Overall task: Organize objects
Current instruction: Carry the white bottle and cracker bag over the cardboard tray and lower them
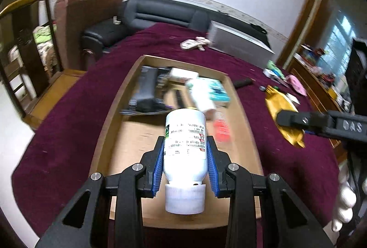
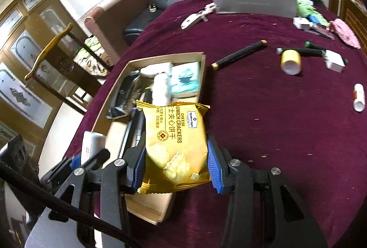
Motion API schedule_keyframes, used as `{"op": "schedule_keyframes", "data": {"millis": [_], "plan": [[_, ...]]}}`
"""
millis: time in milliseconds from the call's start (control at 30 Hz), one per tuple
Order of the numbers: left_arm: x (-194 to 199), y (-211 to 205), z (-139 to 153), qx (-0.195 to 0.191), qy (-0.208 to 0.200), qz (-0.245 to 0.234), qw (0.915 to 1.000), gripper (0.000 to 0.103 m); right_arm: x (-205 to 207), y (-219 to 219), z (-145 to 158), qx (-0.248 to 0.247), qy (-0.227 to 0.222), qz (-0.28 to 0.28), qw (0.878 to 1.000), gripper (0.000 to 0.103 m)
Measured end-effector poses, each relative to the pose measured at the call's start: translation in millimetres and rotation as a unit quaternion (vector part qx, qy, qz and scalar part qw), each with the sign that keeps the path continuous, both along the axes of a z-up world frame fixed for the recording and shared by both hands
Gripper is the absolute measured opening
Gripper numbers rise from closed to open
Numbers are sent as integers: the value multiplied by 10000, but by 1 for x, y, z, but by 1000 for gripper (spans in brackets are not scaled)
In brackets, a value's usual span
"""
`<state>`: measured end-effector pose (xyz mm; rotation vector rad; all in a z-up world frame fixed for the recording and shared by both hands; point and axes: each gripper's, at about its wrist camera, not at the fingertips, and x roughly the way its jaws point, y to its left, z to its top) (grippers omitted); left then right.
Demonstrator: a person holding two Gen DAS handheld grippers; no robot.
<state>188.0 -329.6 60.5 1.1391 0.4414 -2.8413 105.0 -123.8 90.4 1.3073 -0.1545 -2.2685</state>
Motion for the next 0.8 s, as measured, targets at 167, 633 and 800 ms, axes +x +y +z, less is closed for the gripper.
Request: {"op": "schedule_keyframes", "data": {"millis": [167,633,800], "plan": [[-9,-20,-7,-236,-119,212,9994,29,2,-30,-12,18,-133,263,9996,45],[-27,-32,-36,-316,-560,125,9979,29,3,-77,-50,162,-572,671,9960,45],[-30,-34,-40,-347,-578,76,9977,29,6,-84,-57,177,-659,738,9949,45]]}}
